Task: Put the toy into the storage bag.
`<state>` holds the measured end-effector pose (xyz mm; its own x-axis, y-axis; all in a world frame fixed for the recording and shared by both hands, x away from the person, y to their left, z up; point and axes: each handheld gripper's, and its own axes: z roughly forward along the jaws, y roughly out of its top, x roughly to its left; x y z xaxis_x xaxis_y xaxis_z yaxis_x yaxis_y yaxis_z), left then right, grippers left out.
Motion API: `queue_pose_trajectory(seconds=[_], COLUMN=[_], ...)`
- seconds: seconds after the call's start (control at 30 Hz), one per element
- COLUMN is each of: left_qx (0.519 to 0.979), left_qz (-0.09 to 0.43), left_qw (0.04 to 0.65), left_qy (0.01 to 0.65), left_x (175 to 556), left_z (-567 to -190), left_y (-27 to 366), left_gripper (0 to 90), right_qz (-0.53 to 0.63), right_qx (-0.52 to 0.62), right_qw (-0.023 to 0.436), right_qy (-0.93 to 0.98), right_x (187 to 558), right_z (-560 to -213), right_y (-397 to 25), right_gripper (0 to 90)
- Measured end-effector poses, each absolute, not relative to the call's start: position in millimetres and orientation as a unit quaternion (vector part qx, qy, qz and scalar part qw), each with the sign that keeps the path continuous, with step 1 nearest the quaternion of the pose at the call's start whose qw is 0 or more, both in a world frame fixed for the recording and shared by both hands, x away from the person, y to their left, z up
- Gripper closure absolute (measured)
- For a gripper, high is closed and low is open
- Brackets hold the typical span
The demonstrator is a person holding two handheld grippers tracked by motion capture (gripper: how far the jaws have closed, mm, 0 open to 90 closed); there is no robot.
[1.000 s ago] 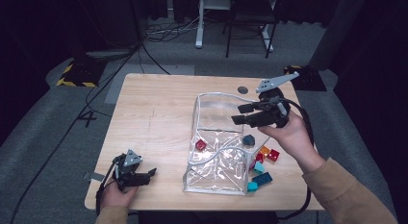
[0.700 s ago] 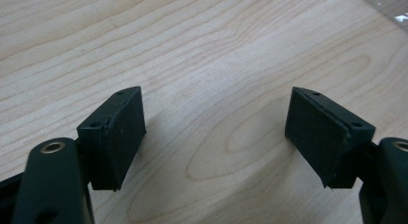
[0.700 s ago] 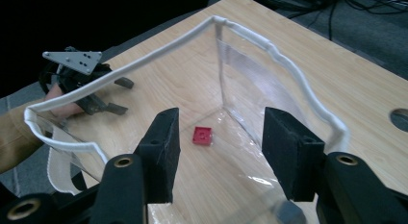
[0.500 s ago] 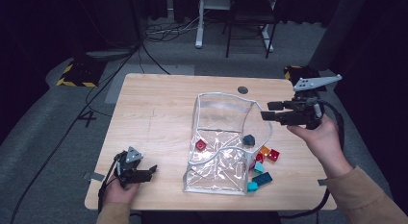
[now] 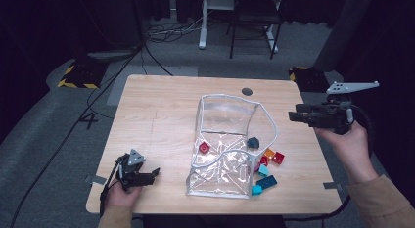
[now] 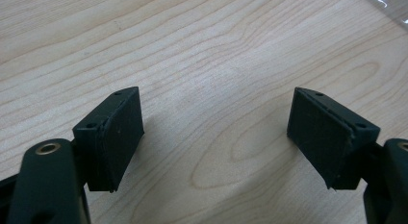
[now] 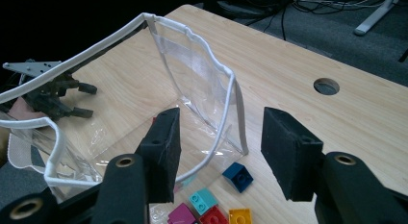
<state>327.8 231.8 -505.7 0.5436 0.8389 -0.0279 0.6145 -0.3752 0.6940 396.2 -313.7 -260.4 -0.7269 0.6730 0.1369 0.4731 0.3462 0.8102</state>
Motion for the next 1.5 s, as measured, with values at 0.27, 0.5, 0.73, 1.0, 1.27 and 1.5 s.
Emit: queue_pose_trajectory(seconds=[0.27, 0.5, 0.73, 1.0, 1.27, 1.5], left_qx=[0.812, 0.812, 0.812, 0.812, 0.812, 0.812], left_qz=[0.167, 0.167, 0.167, 0.167, 0.167, 0.167], left_qw=[0.335, 0.335, 0.335, 0.335, 0.335, 0.335], left_qy=[0.447, 0.447, 0.447, 0.447, 0.447, 0.447], left_x=[327.8, 327.9, 327.8, 327.8, 327.8, 327.8], left_z=[-505.7, -505.7, -505.7, -505.7, -505.7, -505.7], left_y=[231.9, 231.8, 231.8, 231.8, 231.8, 231.8], left_gripper=[20.6, 20.6, 20.6, 20.6, 20.6, 20.6], right_qz=[0.45, 0.44, 0.422, 0.402, 0.374, 0.356], right_qx=[0.371, 0.396, 0.416, 0.427, 0.435, 0.446], right_qw=[0.125, 0.123, 0.11, 0.105, 0.102, 0.09], right_qy=[0.803, 0.797, 0.798, 0.803, 0.813, 0.816], right_x=[398.2, 405.7, 412.8, 411.9, 409.2, 407.2], right_z=[-278.6, -309.6, -347.1, -381.9, -414.7, -443.9], right_y=[-329.1, -336.9, -341.6, -341.3, -339.6, -342.1], right_gripper=[48.7, 48.9, 49.5, 49.4, 48.6, 48.7])
